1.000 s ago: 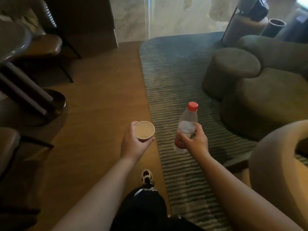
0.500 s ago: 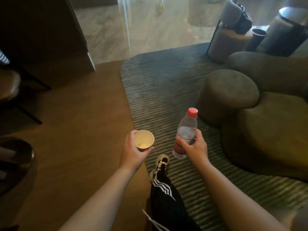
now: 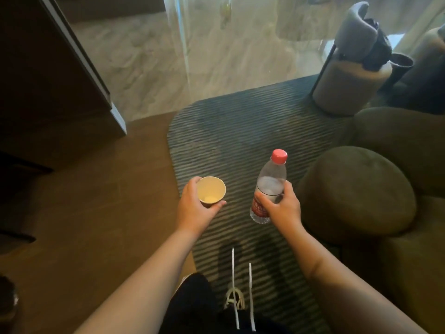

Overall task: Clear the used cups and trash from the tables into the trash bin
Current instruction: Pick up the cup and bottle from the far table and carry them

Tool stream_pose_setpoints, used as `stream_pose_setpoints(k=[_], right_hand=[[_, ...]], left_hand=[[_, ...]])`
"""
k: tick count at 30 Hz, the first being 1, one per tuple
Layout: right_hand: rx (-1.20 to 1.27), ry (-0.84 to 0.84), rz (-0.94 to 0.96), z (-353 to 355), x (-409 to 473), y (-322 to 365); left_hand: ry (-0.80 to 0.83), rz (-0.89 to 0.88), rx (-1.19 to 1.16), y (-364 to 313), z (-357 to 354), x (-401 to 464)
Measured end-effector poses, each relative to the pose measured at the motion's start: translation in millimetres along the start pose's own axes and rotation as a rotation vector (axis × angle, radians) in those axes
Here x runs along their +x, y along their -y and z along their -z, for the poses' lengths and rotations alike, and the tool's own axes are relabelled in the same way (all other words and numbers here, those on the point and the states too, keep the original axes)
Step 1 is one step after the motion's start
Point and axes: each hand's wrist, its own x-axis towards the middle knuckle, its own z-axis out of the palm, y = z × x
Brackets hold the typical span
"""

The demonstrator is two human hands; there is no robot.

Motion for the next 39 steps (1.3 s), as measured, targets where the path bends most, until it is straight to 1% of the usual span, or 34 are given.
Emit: stream_pose_setpoints(k=[5, 10, 14, 18, 23, 29, 32, 35, 39], right_hand=[[0.03, -0.012, 0.02, -24.5, 129.6, 28.7], [0.059, -0.063, 0.055, -66.8, 288.3, 59.9], [0.063, -0.145, 0.03, -97.9, 420.0, 108.0], [0.037, -0.243, -0.001, -102.3, 534.1, 149.0], [0.016, -0.343, -0.053, -87.7, 650.4, 169.0], [0.033, -0.377, -0.102, -60.8, 825.0, 163.2], [0.023, -0.383, -0.089, -29.5, 924.8, 170.2], [0.032, -0.384, -0.099, 15.7, 1021.6, 192.6], [0.078, -0.454, -0.086, 73.3, 1131.4, 229.3]], left_hand=[[0.006, 0.02, 0.002, 8.1, -33.0, 138.5], [0.054, -0.032, 0.011, 18.7, -62.2, 315.7], [0.121, -0.081, 0.011, 6.2, -71.8, 465.4], [0.165, -0.098, 0.021, -15.0, -86.0, 592.7], [0.212, -0.081, -0.002, -39.0, -135.0, 713.7], [0.272, -0.124, -0.003, -65.4, -238.9, 874.8], [0.283, -0.142, 0.004, -96.1, -294.9, 964.8], [0.286, -0.154, 0.002, -139.9, -340.4, 1056.8], [0.282, -0.192, -0.012, -199.8, -392.3, 1165.7]])
